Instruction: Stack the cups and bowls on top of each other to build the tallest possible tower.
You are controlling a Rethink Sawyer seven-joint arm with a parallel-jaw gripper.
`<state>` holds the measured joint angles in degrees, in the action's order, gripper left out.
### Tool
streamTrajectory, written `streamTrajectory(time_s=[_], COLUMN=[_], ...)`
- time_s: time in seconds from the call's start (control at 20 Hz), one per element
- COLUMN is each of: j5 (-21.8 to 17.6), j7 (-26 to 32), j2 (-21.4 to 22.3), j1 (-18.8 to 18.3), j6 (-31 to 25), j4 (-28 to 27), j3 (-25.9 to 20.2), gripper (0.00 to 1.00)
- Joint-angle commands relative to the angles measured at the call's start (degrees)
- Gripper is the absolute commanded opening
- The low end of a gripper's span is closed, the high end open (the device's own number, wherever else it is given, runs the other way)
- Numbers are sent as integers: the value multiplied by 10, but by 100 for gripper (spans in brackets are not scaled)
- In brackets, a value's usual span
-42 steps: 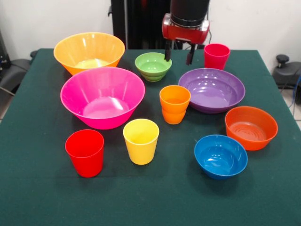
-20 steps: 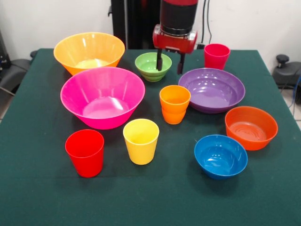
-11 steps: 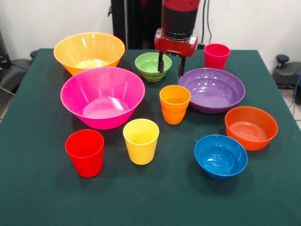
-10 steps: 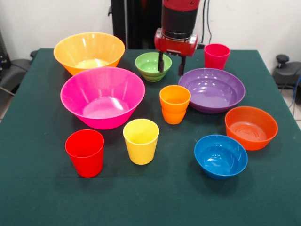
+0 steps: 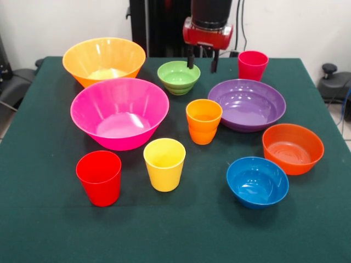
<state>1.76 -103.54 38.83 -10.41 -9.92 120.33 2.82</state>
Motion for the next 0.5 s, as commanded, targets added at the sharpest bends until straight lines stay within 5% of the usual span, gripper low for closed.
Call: streamTrajectory(time_s=[0.05, 0.5], j5=[-8, -19], j7=[-90, -106], j2=[20, -20], j1=[-3, -23], j6=[7, 78], j4=[62, 94], j3=[-43, -62], gripper=[100, 100])
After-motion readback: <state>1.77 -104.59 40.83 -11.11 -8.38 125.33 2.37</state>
